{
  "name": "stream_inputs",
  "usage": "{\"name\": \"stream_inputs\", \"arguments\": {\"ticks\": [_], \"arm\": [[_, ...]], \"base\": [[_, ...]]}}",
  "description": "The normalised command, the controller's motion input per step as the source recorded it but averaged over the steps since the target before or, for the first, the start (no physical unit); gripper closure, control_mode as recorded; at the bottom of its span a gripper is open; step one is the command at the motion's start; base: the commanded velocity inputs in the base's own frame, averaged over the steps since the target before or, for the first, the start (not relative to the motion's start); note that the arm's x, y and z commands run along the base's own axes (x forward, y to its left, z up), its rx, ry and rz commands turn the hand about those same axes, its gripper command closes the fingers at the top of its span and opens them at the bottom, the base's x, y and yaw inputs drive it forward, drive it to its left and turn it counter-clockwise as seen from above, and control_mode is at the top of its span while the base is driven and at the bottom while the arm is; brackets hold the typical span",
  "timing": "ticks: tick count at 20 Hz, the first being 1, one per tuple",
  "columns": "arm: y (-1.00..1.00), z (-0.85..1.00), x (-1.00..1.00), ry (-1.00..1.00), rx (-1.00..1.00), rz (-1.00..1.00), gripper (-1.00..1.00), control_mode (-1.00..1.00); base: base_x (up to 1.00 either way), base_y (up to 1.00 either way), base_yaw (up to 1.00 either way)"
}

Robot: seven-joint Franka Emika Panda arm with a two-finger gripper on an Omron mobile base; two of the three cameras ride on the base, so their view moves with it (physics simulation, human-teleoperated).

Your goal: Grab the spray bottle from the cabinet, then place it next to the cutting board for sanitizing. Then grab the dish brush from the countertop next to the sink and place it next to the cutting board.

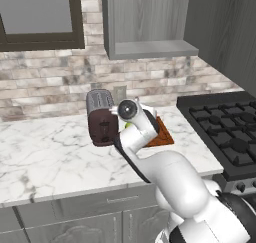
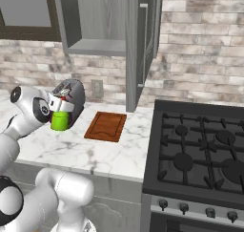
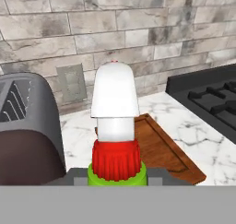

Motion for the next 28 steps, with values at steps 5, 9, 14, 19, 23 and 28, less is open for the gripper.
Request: {"name": "stream_inputs", "arguments": {"ticks": [5,9,14,19,23,28], "arm": [[-0.12,-0.39,0.00,-0.03,-0.04,0.05,1.00,-1.00],[-0.08,-0.44,-0.01,-0.09,-0.07,0.04,1.00,-1.00],[-0.14,-0.38,0.00,-0.02,-0.03,0.01,1.00,-1.00],[-0.14,-0.35,0.00,0.09,0.00,0.00,1.00,-1.00],[-0.13,-0.39,0.00,0.09,0.00,0.00,1.00,-1.00],[-0.01,-0.36,0.00,-0.06,-0.02,0.00,1.00,-1.00]], "base": [[0.00,0.00,0.00],[0.00,0.00,0.00],[0.00,0.00,0.00],[0.00,0.00,0.00],[0.00,0.00,0.00],[0.00,0.00,0.00]]}}
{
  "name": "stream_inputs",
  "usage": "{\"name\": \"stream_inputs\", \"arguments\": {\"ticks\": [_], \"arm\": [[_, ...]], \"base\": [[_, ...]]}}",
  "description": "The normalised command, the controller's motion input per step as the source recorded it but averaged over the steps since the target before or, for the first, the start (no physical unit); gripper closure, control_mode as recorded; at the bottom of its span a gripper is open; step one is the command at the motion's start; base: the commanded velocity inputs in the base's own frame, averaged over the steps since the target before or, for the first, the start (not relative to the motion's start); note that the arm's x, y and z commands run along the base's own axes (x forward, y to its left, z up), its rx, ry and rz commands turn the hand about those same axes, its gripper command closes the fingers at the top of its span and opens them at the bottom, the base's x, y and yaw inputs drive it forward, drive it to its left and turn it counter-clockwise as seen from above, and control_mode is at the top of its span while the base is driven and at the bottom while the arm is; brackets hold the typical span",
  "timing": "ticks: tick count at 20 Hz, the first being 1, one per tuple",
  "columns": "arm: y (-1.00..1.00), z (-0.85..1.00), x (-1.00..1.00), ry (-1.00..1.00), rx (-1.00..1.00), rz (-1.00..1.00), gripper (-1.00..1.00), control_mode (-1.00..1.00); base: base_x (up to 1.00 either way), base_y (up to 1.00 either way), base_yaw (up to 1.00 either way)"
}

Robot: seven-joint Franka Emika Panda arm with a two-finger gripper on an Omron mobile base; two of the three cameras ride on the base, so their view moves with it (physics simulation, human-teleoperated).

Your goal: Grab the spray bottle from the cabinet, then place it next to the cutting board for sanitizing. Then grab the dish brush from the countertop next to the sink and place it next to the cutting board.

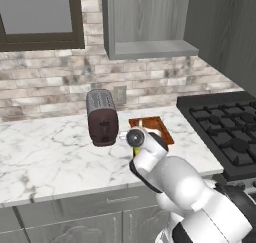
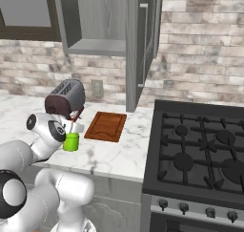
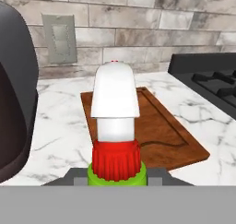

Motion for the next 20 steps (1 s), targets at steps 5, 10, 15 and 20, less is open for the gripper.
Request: {"name": "stream_inputs", "arguments": {"ticks": [5,10,15,20], "arm": [[0.00,-0.19,0.00,-0.29,-0.05,0.00,1.00,-1.00],[-0.14,-0.31,0.19,-0.05,0.00,0.09,1.00,-1.00],[-0.21,-0.25,0.06,0.00,0.00,0.10,1.00,-1.00],[-0.17,-0.30,0.00,0.00,0.00,0.07,1.00,-1.00]], "base": [[0.00,0.00,0.00],[0.00,0.00,0.00],[0.00,0.00,0.00],[0.00,0.00,0.00]]}}
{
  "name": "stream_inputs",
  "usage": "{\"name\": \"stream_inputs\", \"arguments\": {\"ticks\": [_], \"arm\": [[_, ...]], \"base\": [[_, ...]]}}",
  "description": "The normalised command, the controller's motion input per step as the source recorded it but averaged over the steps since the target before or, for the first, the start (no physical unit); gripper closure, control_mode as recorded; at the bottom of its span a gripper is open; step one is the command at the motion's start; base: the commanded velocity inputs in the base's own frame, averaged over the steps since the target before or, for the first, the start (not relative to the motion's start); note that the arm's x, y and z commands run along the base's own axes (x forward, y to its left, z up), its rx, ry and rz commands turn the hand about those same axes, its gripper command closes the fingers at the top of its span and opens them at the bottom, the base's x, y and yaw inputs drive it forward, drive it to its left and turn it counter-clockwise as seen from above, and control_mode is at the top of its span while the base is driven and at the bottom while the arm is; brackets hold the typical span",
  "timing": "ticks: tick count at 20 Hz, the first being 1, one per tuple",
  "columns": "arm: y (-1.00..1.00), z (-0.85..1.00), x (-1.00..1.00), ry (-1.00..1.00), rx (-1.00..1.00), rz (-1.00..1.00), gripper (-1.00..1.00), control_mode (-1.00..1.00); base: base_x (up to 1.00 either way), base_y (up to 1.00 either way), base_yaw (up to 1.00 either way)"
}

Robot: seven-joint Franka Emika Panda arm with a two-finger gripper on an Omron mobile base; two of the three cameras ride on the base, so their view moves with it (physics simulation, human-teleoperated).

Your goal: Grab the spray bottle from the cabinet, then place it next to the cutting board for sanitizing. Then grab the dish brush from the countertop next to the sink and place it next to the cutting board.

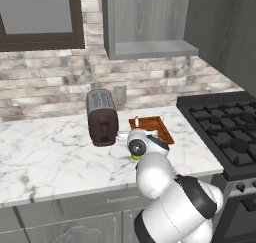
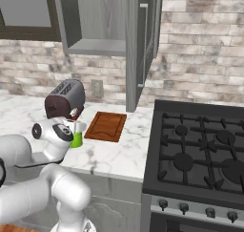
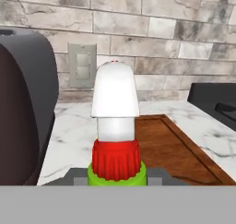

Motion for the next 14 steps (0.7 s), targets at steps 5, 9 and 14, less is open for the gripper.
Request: {"name": "stream_inputs", "arguments": {"ticks": [5,9,14], "arm": [[-0.13,-0.37,-0.02,-0.02,0.00,0.06,1.00,-1.00],[0.00,-0.59,-0.21,-0.08,-0.08,0.02,1.00,-1.00],[-0.02,-0.57,-0.27,-0.09,-0.03,0.00,1.00,-1.00]], "base": [[0.00,0.00,0.00],[0.00,0.00,0.00],[0.00,0.00,0.00]]}}
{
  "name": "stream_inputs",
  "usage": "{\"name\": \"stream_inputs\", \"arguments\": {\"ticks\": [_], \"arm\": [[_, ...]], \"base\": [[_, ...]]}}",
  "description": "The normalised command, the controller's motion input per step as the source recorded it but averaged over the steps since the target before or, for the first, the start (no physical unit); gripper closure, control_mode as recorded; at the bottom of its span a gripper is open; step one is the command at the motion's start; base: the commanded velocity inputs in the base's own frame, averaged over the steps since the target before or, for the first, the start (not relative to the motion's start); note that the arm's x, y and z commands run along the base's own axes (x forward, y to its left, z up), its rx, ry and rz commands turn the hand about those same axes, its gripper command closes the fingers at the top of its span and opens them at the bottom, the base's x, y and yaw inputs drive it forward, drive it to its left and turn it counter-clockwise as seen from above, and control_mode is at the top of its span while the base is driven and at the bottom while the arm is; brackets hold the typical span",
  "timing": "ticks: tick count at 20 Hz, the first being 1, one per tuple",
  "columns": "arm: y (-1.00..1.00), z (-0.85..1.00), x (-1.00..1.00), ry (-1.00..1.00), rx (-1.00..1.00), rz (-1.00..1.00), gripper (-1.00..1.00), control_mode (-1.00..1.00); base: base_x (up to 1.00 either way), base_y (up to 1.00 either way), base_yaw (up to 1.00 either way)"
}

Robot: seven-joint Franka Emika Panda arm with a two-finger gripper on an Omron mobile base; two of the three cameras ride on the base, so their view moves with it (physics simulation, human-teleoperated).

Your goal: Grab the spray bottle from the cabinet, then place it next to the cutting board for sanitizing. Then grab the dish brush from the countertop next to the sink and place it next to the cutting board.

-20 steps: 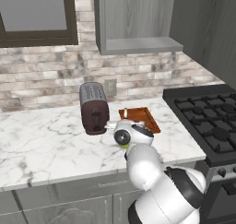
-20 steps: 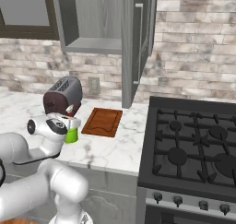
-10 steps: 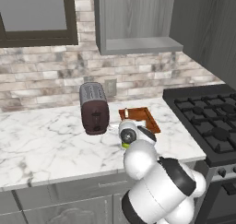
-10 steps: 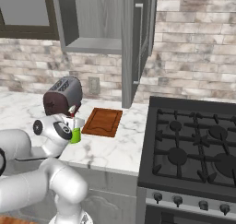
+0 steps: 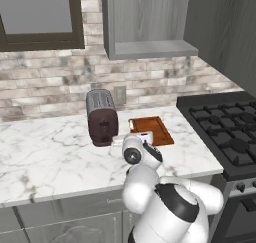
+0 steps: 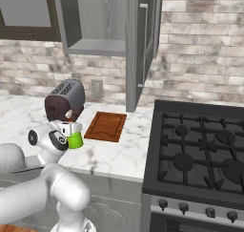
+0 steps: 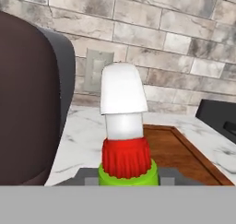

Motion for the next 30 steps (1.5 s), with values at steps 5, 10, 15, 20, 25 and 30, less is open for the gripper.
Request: {"name": "stream_inputs", "arguments": {"ticks": [5,10,15,20,25,30], "arm": [[-0.24,-0.50,-0.40,0.00,0.00,0.00,-1.00,-1.00],[-0.50,-0.05,-0.21,-0.01,0.02,0.00,-1.00,-1.00],[-0.62,0.00,-0.07,0.00,0.06,0.00,-1.00,-1.00],[-0.65,0.00,-0.17,0.00,0.06,0.00,-1.00,-1.00],[-0.44,0.00,-0.26,0.00,0.02,0.00,-1.00,-1.00],[-0.15,-0.09,-0.20,0.00,0.00,0.00,-1.00,-1.00]], "base": [[0.00,0.00,0.00],[0.00,0.00,0.00],[0.00,0.00,0.00],[0.00,0.00,0.00],[0.00,0.00,0.00],[0.00,0.00,0.00]]}}
